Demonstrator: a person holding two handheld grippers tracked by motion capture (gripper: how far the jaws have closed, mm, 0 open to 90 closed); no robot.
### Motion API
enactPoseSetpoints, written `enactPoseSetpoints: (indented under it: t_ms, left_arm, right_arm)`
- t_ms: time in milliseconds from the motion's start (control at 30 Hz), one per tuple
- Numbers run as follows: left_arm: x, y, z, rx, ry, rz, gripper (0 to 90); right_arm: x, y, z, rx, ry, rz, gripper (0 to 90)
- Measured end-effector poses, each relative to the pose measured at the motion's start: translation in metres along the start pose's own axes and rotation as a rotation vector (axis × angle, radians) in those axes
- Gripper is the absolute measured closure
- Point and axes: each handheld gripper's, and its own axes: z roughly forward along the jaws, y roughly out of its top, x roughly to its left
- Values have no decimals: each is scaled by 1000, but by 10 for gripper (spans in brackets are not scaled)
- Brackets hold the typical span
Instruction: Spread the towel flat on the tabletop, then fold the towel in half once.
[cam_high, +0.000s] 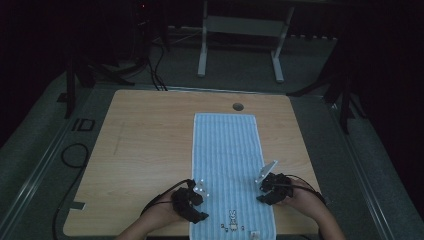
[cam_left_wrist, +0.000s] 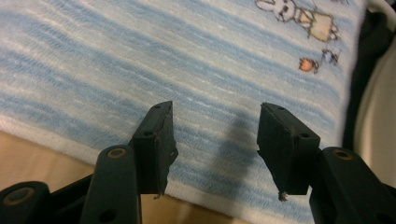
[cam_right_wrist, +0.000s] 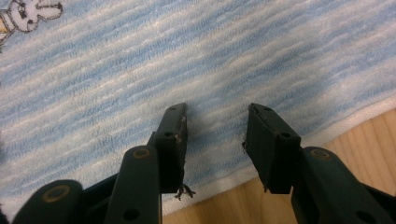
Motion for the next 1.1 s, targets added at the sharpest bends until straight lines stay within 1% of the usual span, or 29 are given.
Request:
enactPoseSetpoints:
  t_ms: [67,100,167,200,267,300,333,367,400,433,467,500,533,567,600,633,667,733,767,800,833,867,900,967,1033,1067,1100]
  left_arm:
    - [-4,1,1,6,-4,7,460]
    - [-5,2,1,15,-3,12,456]
    - [-4,5,-3,15,-2,7,456]
    - [-2,6,-7,6,3,0,456]
    - [5,9,-16,-7,41,1,446]
    - [11,11,-22,-14,64,-5,425]
    - [18,13,-27,-20,82,-20,422]
    - [26,16,-32,-35,106,-29,422]
    - [35,19,-36,-40,122,-38,422]
    - [44,22,-40,-37,144,-43,421]
    - [52,26,-43,-42,167,-37,421]
    - [61,30,-45,-38,175,-39,419]
    - [69,34,-46,-33,196,-45,406]
    - [69,34,-46,-33,196,-45,404]
    - [87,43,-48,-29,233,-52,404]
    - [95,47,-49,-33,248,-54,404]
    - [102,50,-49,-45,262,-57,404]
    - [119,57,-47,-49,265,-73,404]
    - [128,61,-44,-47,279,-69,404]
    - [133,63,-42,-51,278,-79,404]
    - [140,65,-39,-41,270,-92,404]
    - [146,67,-35,-27,283,-93,404]
    - [150,69,-31,-12,297,-92,404]
    - [158,73,-23,19,285,-86,404]
    - [163,75,-15,47,291,-87,404]
    - [165,76,-13,58,291,-89,404]
    - [168,77,-10,55,289,-101,404]
  right_arm:
    - [1,-2,-1,2,0,7,561]
    - [1,-3,-1,4,4,2,556]
    - [2,-3,-2,-4,10,0,535]
    - [1,-2,-4,-10,22,-1,526]
    - [0,-1,-9,-33,30,-20,512]
    - [-3,0,-13,-45,29,-25,513]
    - [-6,1,-16,-54,27,-23,513]
    - [-11,2,-20,-63,13,-26,513]
    - [-16,4,-24,-71,7,-18,513]
    - [-24,6,-27,-80,3,-15,514]
    - [-31,9,-31,-82,-12,-8,521]
    - [-39,12,-34,-91,-24,-3,524]
    - [-47,15,-36,-94,-26,7,524]
    - [-55,18,-38,-99,-40,14,532]
    - [-69,24,-39,-107,-48,32,540]
    - [-73,26,-39,-108,-49,32,540]
    - [-81,29,-39,-113,-59,42,546]
    - [-97,35,-36,-111,-60,75,552]
    - [-104,39,-33,-108,-70,83,561]
    - [-112,43,-30,-110,-77,100,561]
    - [-116,46,-28,-107,-75,112,560]
    - [-121,49,-25,-105,-91,118,560]
    - [-126,53,-21,-98,-105,126,559]
    - [-134,60,-14,-85,-115,137,559]
    - [-142,66,-8,-75,-113,154,559]
    - [-145,69,-6,-70,-117,162,559]
    - [-148,71,-4,-69,-122,172,559]
